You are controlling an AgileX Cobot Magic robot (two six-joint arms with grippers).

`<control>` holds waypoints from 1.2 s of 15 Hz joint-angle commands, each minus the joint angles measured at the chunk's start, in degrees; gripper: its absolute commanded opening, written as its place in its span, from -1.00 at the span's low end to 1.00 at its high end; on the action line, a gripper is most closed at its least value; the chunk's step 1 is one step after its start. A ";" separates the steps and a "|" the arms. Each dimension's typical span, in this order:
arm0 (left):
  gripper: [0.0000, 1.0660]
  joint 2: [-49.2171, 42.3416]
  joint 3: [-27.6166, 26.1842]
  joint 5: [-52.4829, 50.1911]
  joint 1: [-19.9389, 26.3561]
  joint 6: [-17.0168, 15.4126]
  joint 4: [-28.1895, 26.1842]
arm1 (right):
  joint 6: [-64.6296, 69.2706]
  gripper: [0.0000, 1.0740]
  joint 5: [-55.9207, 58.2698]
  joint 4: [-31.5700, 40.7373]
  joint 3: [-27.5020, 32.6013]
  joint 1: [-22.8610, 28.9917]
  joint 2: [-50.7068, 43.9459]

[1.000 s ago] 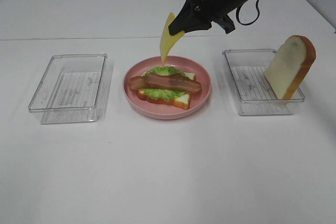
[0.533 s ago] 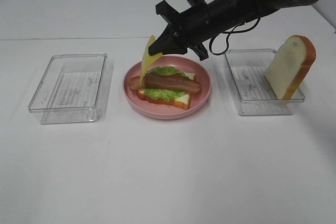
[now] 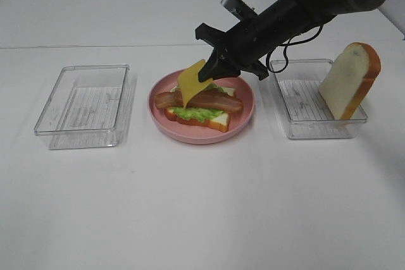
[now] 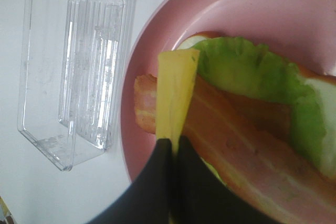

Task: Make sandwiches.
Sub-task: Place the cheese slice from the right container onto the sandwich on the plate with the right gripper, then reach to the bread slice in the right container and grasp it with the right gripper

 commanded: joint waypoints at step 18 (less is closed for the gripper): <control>0.53 -1.26 0.00 -0.29 -0.06 -0.11 -0.34 | 11.29 0.36 0.92 -29.05 0.17 -0.29 -13.52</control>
